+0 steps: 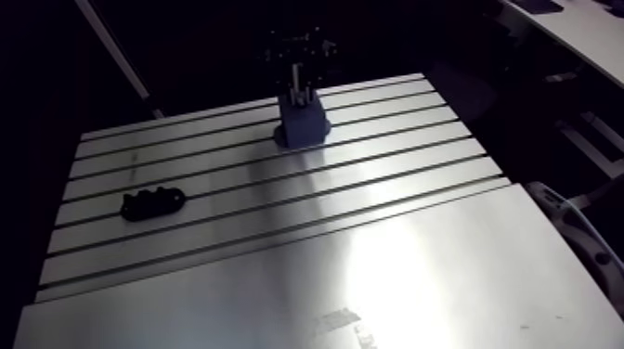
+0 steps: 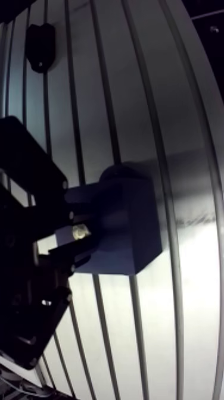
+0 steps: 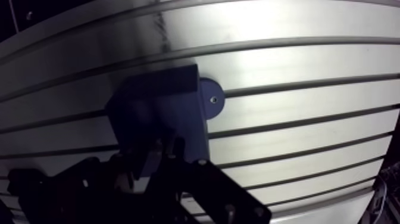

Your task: Pick up the M10 bolt and insert it into the hex recess until seated.

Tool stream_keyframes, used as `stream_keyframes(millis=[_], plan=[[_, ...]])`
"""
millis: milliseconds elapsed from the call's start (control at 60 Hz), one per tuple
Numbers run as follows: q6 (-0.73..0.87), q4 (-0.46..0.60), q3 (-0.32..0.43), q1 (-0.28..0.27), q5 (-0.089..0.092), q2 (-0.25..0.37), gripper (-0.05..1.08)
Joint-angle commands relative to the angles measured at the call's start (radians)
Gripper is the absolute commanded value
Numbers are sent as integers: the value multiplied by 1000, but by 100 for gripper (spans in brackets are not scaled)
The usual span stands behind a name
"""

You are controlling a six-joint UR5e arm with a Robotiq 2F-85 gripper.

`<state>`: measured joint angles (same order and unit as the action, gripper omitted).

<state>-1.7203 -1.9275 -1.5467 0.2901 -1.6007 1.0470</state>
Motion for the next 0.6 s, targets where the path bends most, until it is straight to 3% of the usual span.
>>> stream_keyframes(millis=[17, 600], plan=[[0, 0, 1, 0, -1, 0, 68], [-2, 0, 0, 1, 0, 0, 74]])
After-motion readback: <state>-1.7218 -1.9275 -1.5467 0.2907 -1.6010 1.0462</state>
